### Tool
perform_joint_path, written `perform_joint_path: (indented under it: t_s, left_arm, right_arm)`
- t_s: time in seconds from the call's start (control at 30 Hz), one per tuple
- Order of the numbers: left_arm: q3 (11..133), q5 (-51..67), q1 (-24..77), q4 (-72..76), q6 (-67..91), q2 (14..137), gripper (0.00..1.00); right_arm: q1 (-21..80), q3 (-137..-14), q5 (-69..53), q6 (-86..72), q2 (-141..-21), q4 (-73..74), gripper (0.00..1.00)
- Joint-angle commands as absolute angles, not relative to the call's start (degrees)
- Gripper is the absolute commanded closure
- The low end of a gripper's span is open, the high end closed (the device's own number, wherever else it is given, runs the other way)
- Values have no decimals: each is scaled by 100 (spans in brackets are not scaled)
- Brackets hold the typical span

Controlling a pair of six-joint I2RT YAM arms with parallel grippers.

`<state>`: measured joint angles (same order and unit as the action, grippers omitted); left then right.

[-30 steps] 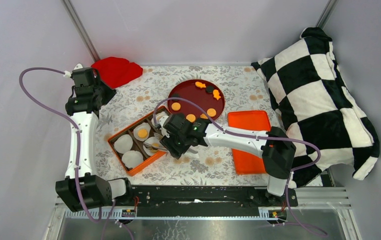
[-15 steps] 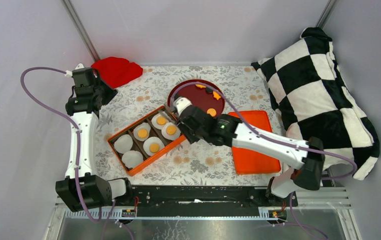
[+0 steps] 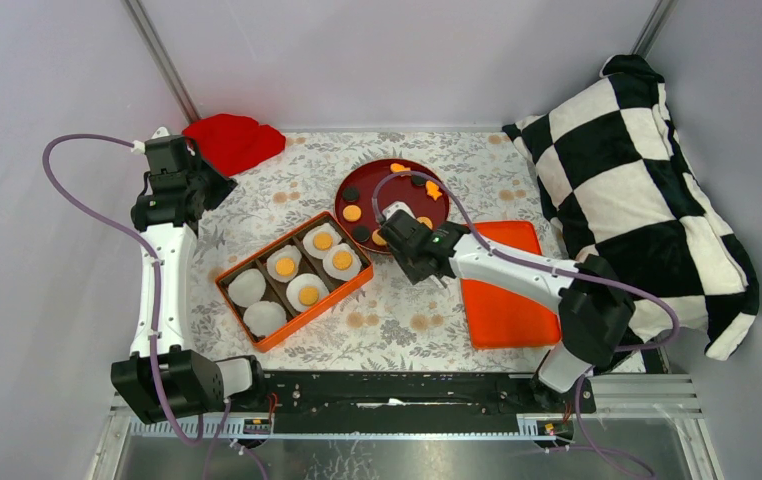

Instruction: Pack the cookies

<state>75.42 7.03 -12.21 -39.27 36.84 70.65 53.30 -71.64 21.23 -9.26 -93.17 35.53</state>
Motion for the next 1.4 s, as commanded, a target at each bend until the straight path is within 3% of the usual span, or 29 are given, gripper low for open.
perform_joint_path:
  t_s: [0.0, 0.3, 0.63, 0.9, 1.37]
  left_arm:
    - [7490, 731, -1213, -3764, 3621, 6999, 91]
    - [7418, 756, -1215, -3764, 3683, 7092, 91]
    - [7363, 747, -1213, -3713, 3641, 7103, 91]
    - [7374, 760, -1220, -3715, 3621, 7128, 91]
    - [7317, 1046, -1215, -3716, 3717, 6991, 92]
  right_arm:
    - [5252, -7179, 1975, -931, -9443, 3430, 56]
    - [5168, -7458, 1644, -814, -9774, 3713, 50]
    - [4818, -8192, 1419, -833, -10628, 3758, 50]
    - [4450, -8595, 1192, -783, -10612, 3985, 51]
    - [4452, -7723, 361, -1209, -9933, 4296, 50]
